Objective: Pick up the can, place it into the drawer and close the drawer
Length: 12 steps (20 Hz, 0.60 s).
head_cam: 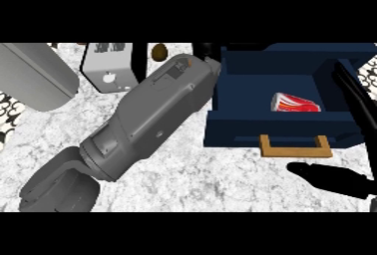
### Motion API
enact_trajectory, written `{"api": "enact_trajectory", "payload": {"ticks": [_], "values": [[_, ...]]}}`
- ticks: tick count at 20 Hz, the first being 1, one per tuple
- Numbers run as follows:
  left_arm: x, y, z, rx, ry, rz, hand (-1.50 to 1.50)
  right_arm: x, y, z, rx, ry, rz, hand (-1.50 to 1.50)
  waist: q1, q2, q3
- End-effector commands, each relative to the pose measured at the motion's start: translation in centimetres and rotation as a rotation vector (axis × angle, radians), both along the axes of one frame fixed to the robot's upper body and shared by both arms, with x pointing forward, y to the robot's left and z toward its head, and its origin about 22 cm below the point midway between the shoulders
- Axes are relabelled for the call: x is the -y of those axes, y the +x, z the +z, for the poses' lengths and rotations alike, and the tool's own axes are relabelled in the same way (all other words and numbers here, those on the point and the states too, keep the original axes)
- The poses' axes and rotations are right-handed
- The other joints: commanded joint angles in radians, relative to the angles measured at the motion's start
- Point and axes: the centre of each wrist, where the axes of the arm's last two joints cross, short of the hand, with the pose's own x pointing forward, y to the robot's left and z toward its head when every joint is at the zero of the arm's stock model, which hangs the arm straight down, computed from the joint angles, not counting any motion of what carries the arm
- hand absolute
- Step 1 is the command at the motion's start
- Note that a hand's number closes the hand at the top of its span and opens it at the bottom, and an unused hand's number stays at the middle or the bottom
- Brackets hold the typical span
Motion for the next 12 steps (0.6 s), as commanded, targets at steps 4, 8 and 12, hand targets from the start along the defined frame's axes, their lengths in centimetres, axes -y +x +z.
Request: {"api": "enact_trajectory", "payload": {"ticks": [4,8,12], "values": [[-2.5,0.9,0.5,-0.009,0.016,0.031,-1.5,-4.0,5.6,-2.0,0.006,-0.2,0.008,-1.5,0.016,-0.005,0.0],[-2.9,0.8,0.7,-0.009,0.012,0.032,-1.5,-5.1,8.7,-3.6,-0.009,-0.315,0.009,-1.5,0.017,-0.004,0.0],[-4.6,0.9,1.7,-0.009,0.021,0.032,-1.5,-6.8,11.2,-4.2,-0.058,-0.456,-0.043,-1.5,0.037,-0.01,-0.001]]}}
